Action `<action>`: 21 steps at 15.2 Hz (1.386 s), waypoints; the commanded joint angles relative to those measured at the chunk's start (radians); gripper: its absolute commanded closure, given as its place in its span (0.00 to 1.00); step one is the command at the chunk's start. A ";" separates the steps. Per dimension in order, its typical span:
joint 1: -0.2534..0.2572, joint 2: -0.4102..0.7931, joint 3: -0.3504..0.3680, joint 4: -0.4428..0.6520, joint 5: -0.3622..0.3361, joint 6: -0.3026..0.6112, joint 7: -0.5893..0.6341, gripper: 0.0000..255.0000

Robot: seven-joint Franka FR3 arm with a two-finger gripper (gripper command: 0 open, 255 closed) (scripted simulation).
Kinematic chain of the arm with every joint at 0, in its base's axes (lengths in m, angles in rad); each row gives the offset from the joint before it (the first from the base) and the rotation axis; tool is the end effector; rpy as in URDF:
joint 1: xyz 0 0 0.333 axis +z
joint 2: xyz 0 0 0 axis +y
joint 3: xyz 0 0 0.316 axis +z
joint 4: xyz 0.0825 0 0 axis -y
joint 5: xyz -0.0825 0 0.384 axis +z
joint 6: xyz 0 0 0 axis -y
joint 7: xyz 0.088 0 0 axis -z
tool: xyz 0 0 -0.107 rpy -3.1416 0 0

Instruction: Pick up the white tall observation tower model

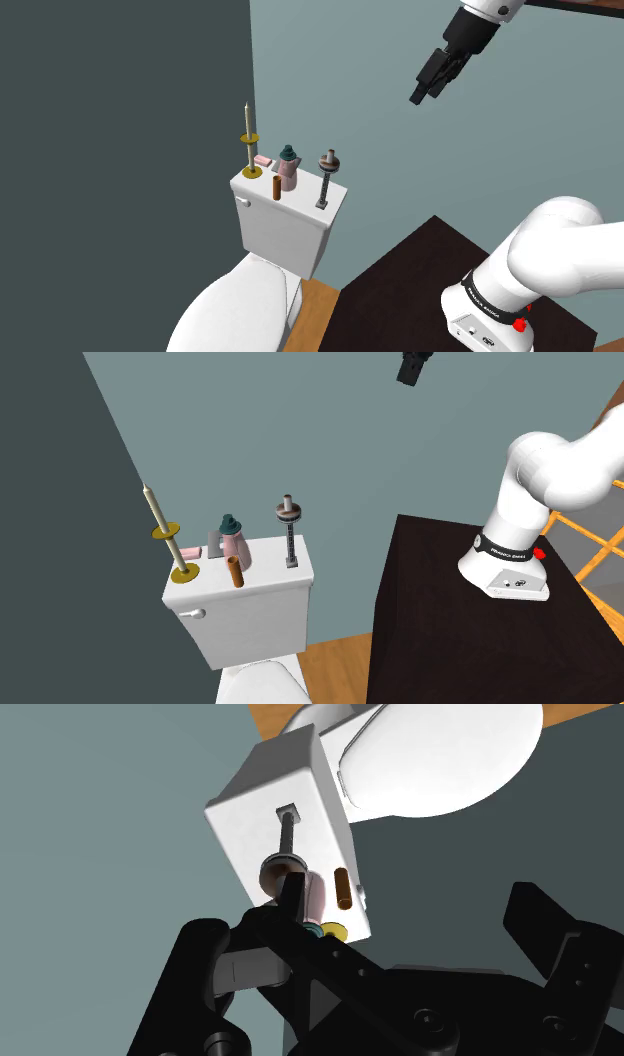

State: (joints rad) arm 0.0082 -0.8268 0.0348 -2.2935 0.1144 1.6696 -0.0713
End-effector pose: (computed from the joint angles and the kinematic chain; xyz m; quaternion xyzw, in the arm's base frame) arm 0.3037 0.0288 0.6427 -0.9925 -0.0526 -0.1018 0.0424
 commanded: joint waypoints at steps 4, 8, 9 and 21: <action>-0.008 0.071 0.009 -0.031 -0.004 0.083 0.005 0.00; -0.019 0.181 0.021 -0.056 -0.010 0.191 0.013 0.00; -0.022 0.210 0.023 -0.059 -0.012 0.218 0.016 0.00; -0.056 0.619 0.046 -0.007 -0.057 0.497 0.063 0.00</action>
State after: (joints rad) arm -0.0468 -0.2450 0.0780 -2.3054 0.0624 2.1394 -0.0167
